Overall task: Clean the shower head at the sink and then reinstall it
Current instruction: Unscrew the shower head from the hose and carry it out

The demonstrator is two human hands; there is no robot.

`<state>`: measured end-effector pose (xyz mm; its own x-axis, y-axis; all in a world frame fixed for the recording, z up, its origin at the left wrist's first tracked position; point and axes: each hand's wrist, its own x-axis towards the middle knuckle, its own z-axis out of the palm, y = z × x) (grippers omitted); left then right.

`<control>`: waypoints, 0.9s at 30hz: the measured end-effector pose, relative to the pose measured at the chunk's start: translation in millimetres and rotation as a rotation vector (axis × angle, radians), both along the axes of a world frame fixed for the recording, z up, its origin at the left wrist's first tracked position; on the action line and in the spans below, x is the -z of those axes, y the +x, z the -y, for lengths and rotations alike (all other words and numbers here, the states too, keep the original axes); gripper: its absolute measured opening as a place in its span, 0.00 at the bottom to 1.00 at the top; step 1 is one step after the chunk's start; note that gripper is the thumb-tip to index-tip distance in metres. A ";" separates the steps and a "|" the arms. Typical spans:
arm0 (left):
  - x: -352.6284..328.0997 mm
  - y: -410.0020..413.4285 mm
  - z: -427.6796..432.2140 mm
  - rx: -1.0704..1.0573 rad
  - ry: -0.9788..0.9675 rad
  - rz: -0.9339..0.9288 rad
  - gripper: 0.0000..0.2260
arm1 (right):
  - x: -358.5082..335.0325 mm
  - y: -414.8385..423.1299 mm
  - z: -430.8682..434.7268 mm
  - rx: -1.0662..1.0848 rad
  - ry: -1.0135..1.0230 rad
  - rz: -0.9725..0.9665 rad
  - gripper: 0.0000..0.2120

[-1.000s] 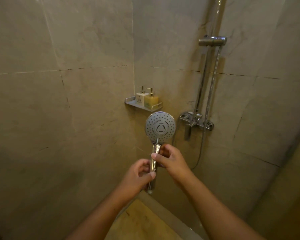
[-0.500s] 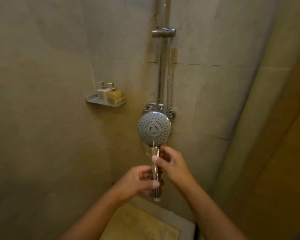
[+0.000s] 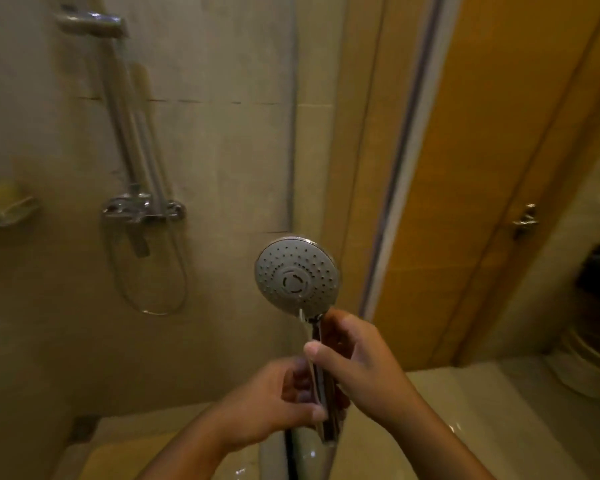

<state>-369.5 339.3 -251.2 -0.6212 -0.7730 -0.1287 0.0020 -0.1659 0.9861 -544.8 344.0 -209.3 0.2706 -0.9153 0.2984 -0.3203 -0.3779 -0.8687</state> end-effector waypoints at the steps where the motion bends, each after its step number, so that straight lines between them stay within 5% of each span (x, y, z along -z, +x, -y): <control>1: -5.1 -10.2 -3.5 0.035 -0.012 0.014 0.21 | -1.8 -12.5 -8.2 0.018 -0.006 0.019 0.05; 14: -24.5 -223.8 -27.4 0.339 -0.175 0.151 0.21 | 7.7 -219.5 -80.3 0.301 -0.037 0.216 0.09; 27: 9.8 -537.9 -105.0 0.814 -0.250 0.156 0.20 | 36.0 -477.9 -226.7 0.895 0.023 0.300 0.10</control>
<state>-907.4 444.3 -261.0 -0.9832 -0.1124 -0.1441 -0.1615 0.1647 0.9730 -1022.6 570.7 -245.3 -0.6211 -0.7521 0.2206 -0.2450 -0.0810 -0.9661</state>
